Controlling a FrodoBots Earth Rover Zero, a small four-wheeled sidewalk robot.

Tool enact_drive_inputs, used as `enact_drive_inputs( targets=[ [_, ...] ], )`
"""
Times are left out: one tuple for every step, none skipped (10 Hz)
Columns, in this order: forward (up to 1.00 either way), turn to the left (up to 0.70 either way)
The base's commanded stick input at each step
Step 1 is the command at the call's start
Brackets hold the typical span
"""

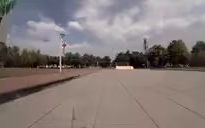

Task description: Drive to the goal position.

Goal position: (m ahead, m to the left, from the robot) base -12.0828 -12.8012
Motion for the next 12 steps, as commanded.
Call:
enact_drive_inputs(
  targets=[
    [1.00,-0.04],
    [1.00,-0.04],
    [1.00,-0.03],
    [1.00,0.00],
    [1.00,0.02],
    [1.00,0.02],
    [1.00,0.02],
    [1.00,0.02],
    [1.00,0.02],
    [1.00,0.02],
    [1.00,0.02],
    [1.00,0.00]
  ],
)
